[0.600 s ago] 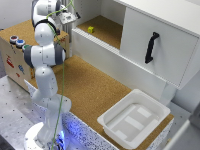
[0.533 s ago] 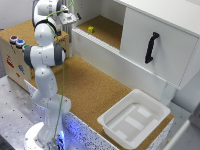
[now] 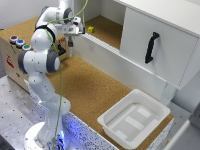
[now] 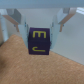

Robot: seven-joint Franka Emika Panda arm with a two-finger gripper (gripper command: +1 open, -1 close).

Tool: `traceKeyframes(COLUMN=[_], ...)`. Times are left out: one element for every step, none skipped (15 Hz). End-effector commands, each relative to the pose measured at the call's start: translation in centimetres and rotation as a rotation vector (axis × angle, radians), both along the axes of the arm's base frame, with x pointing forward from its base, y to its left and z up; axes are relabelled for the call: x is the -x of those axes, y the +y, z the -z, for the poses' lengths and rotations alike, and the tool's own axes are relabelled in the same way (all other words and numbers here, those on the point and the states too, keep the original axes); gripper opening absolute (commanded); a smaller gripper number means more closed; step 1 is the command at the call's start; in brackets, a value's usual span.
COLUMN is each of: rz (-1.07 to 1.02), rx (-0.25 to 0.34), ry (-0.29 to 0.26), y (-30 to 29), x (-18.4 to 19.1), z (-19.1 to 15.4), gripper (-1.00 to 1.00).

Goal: Put the purple object inside the left cabinet

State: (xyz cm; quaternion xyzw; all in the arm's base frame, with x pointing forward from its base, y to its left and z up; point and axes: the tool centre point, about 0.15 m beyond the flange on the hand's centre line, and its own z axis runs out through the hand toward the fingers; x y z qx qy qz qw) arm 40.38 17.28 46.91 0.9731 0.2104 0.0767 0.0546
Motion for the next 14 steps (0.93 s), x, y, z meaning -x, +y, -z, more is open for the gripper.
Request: traceKeyframes(rz=[0.157,0.179,0.197,0.222,0.247,0.267,0.28,0.292,0.318,0.357,0.375,0.389,0.392,0.391], rx=[-0.097,-0.117,-0.121,-0.124,-0.133,-0.146,-0.155,-0.16,-0.161,-0.185,-0.179,-0.177,-0.177,-0.174], ry=[-0.17,-0.2,-0.225,-0.264,-0.29,-0.313,-0.333,-0.341,-0.361,-0.358,-0.368,-0.374,-0.377,-0.389], y=[-3.7,-3.4,-3.1,-2.7,-2.4,-1.9,-1.4,-1.0,-0.8,-0.8,-0.5,-0.3,0.0,0.3], x=[-4.6,-6.5,-8.2,-10.2,-11.9,-13.6,-15.1,-16.2,-17.4,-18.6,-19.8,-20.8,-21.6,-22.4], z=[1.7,1.1,0.5,-0.3,-0.9,-1.4,-1.9,-2.0,-2.2,-1.8,-1.5,-1.3,-1.2,-1.3], gripper=[-1.0,-1.0,-1.0,-1.0,-1.0,-1.0,-1.0,-1.0,-1.0,-1.0,-1.0,-1.0,-1.0,-1.0])
